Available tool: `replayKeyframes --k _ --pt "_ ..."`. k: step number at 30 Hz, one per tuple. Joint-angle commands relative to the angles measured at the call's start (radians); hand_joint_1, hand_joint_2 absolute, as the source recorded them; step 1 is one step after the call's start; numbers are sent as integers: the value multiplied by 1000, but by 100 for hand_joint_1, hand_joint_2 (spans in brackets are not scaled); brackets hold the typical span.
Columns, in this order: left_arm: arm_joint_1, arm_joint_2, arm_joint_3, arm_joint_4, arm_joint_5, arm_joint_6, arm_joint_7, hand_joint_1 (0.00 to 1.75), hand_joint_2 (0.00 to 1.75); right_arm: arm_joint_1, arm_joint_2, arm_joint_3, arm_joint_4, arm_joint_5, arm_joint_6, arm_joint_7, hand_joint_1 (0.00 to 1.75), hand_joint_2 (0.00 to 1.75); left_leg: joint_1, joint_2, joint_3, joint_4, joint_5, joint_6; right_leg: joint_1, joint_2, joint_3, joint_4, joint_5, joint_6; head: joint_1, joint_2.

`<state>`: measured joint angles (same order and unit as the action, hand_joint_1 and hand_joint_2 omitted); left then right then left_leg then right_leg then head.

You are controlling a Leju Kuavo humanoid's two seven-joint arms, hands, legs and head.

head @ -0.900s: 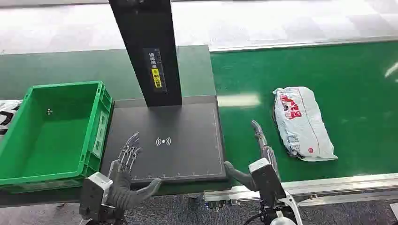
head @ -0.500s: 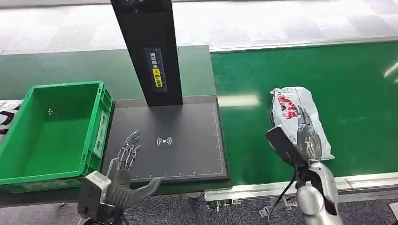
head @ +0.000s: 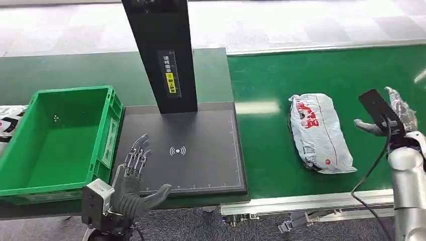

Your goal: Moved the parcel from conveyor to table for the left to box.

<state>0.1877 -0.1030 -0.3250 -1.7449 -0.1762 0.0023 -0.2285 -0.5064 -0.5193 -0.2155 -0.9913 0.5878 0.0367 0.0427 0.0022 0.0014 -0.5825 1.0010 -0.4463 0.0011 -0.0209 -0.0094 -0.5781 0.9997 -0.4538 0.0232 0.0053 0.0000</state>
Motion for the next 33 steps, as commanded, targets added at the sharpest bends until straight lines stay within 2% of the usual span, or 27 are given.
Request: replayKeyframes --k 1,3,7,9,14,15,20,22,25,28,33 --pt "-16 37 -32 74 6 22 -12 0 175 -204 -68 70 215 -61 45 -41 0 175 1 5 6 -3 -1 -1 1 7 4 -4 1 -3 0 0" --pt "-17 38 -34 74 6 24 -12 0 175 -192 -66 81 192 -93 55 -38 0 175 0 1 4 -2 0 -1 1 1 4 -3 0 -2 -1 0" --pt "-35 35 -26 87 4 22 -11 0 175 -192 -52 129 192 -113 94 -36 0 175 0 2 2 -1 0 0 1 2 2 -1 0 -1 -1 0" --pt "-47 38 -19 99 4 5 -14 0 175 -184 -81 211 204 -151 281 -119 0 175 1 3 4 -2 -1 -1 1 4 4 -3 0 -2 -1 0" --pt "-58 31 -2 119 3 -25 -21 0 175 -202 -110 358 270 -127 355 -129 0 175 1 2 4 -2 0 0 1 2 3 -3 1 -1 -1 0" --pt "-61 29 -3 124 1 -29 -20 0 175 -214 -109 403 290 -98 340 -120 0 175 0 1 2 -1 0 0 1 2 2 -1 0 -1 -1 0" --pt "-60 30 0 109 -3 -35 -18 0 175 -197 -83 453 293 -81 307 -111 0 175 1 2 3 -2 0 0 1 2 3 -2 0 -1 -1 0" --pt "-58 32 4 100 -5 -42 -7 0 175 -184 -96 477 262 -53 290 -61 0 175 1 1 2 -1 0 0 1 1 2 -2 0 -1 -1 0" --pt "-57 26 6 99 -8 -49 1 0 175 -248 -118 550 298 52 248 45 0 175 1 2 4 -2 0 0 1 2 3 -2 0 -2 -1 0" --pt "-61 21 0 104 -9 -52 2 0 175 -291 -117 588 370 110 220 70 0 175 0 2 1 0 0 1 -1 2 0 0 0 0 -1 0" --pt "-73 24 -5 123 -10 -56 2 0 175 -240 -96 592 408 131 183 70 0 175 2 0 5 -3 1 0 1 1 6 -5 1 -1 -1 0"
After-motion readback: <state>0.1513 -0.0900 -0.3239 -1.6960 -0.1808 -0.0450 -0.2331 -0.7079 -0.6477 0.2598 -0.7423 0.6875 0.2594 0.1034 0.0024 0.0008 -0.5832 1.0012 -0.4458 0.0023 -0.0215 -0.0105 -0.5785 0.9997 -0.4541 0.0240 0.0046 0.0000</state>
